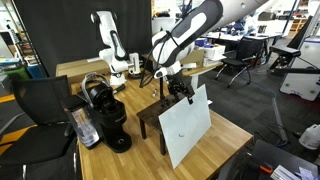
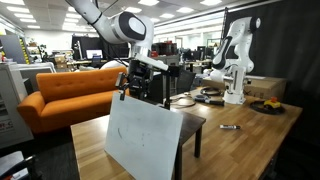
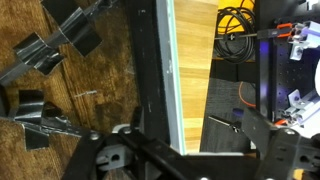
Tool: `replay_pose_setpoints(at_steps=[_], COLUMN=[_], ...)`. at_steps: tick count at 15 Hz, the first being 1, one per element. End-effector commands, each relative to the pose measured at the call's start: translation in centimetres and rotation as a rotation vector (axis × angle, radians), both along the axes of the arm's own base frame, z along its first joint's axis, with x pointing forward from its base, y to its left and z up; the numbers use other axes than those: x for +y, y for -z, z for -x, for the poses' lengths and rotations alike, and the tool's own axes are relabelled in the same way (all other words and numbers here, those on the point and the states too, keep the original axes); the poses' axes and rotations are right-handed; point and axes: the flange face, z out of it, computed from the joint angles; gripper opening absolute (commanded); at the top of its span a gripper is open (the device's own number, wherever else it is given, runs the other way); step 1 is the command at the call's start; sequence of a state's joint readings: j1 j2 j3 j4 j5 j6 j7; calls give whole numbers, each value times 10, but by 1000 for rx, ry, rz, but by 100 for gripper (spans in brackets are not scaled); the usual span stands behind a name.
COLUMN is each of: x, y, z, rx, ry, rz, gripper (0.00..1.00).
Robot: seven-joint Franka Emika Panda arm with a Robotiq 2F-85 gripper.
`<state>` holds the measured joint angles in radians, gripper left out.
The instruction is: Place the whiteboard on the stand
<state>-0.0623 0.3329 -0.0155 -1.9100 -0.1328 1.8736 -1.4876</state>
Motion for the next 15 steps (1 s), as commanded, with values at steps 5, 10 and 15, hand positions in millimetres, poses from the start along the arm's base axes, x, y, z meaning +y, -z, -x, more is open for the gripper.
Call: replay_pose_setpoints(at_steps=[5, 10, 15], x=[3, 4, 5], y=[-7, -3, 4], z=[15, 21, 27], rx=[-52, -62, -61], ry=[-23, -27, -29], rz=[-20, -22, -26], gripper=[100, 100, 97])
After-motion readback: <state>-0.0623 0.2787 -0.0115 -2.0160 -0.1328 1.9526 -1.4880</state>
